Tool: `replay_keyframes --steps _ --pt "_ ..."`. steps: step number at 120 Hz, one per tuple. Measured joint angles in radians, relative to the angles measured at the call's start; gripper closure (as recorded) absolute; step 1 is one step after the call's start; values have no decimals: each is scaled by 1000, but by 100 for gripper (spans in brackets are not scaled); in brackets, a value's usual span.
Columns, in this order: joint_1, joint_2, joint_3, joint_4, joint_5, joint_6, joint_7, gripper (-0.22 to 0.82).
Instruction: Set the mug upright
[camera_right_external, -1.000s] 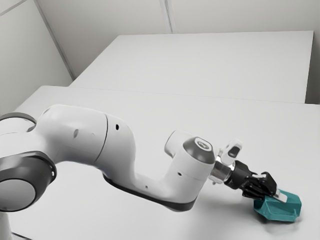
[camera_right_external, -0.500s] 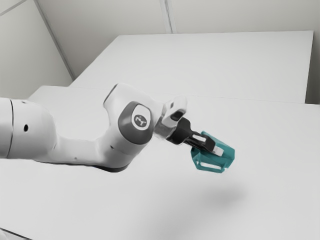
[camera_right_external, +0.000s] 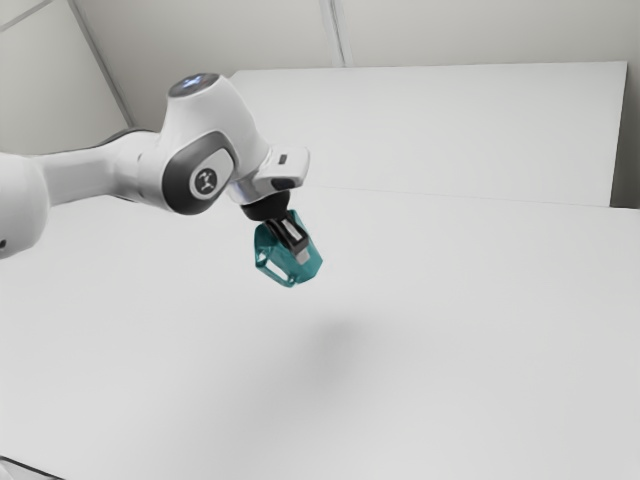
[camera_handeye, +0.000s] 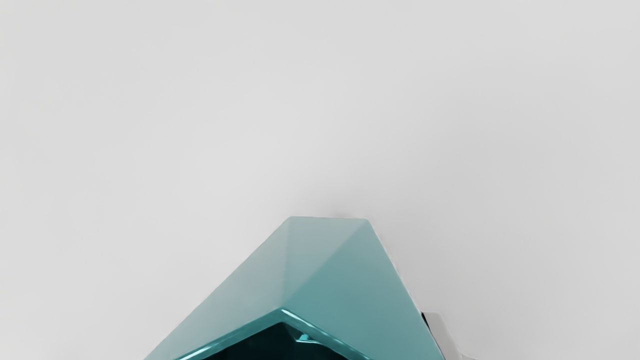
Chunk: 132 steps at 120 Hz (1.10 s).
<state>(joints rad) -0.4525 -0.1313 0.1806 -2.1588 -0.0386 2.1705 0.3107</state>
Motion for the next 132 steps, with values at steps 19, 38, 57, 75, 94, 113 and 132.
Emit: replay_keyframes --steps 19,38,57,75,94,113,132 --pt "27 -74 27 -73 98 -65 -67 79" --pt "49 -90 42 -110 150 -85 -118 79" --pt "66 -56 47 -127 183 -68 -158 78" --pt "68 -23 60 -129 192 -37 -186 78" --pt "75 20 62 -129 195 -4 -208 78" --pt "81 47 62 -143 196 25 -227 78" --pt "80 73 62 -145 194 61 -242 78"
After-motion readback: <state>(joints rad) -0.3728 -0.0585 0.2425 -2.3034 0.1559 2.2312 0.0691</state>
